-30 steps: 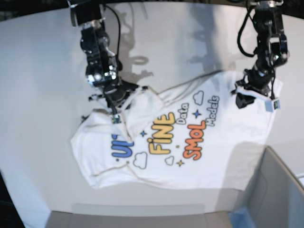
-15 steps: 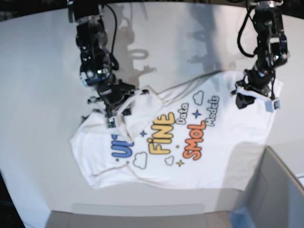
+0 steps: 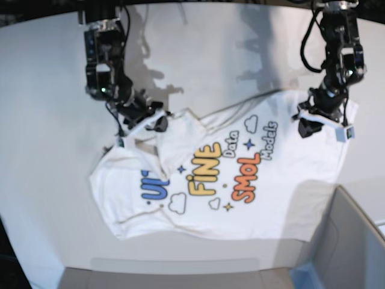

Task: Layout the t-shirt on the table in an organized manner, then fold the t-shirt properly
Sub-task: 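Release the folded fabric and raise the right gripper slightly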

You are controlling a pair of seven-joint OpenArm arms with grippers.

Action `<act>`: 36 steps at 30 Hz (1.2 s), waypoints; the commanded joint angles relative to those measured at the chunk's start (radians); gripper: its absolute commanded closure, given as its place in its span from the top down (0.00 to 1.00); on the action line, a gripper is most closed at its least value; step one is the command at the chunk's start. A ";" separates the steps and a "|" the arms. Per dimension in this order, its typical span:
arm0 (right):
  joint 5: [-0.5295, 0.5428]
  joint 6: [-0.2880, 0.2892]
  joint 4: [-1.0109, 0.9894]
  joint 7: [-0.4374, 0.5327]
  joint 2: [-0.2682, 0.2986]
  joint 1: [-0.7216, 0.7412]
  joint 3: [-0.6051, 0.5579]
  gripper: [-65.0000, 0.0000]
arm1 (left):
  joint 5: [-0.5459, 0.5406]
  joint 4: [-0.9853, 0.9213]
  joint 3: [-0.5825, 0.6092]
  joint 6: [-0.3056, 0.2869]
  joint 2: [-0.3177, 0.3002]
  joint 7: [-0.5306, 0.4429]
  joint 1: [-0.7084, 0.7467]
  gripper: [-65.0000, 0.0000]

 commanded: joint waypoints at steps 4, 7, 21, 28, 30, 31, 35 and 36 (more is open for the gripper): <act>-0.004 -0.005 -0.055 0.063 0.003 0.035 0.002 0.22 | -0.002 0.015 -0.005 -0.006 -0.014 -0.017 -0.010 0.31; -0.004 -0.005 -0.058 0.068 0.003 0.032 0.002 0.22 | -0.002 0.015 -0.005 -0.006 -0.014 -0.017 -0.010 0.31; -0.004 -0.008 -0.114 0.063 0.013 0.072 0.002 0.27 | -0.002 0.015 -0.005 -0.006 -0.014 -0.017 -0.010 0.31; -0.002 -0.005 -0.116 0.062 0.021 0.083 -0.089 0.26 | -0.002 0.015 -0.005 -0.006 -0.014 -0.017 -0.010 0.31; -0.002 -0.005 -0.093 0.062 0.021 0.072 -0.117 0.18 | -0.002 0.015 -0.006 -0.006 -0.014 -0.017 -0.010 0.31; -0.002 -0.005 -0.087 0.062 0.021 0.072 -0.126 0.12 | -0.002 0.015 -0.006 -0.006 -0.014 -0.017 -0.010 0.31; -0.002 -0.007 -0.099 0.062 0.018 0.083 -0.136 0.00 | -0.002 0.015 -0.008 -0.006 -0.014 -0.017 -0.010 0.31; -0.002 -0.007 -0.102 0.062 0.018 0.092 -0.136 0.00 | -0.002 0.015 -0.008 -0.006 -0.014 -0.017 -0.010 0.31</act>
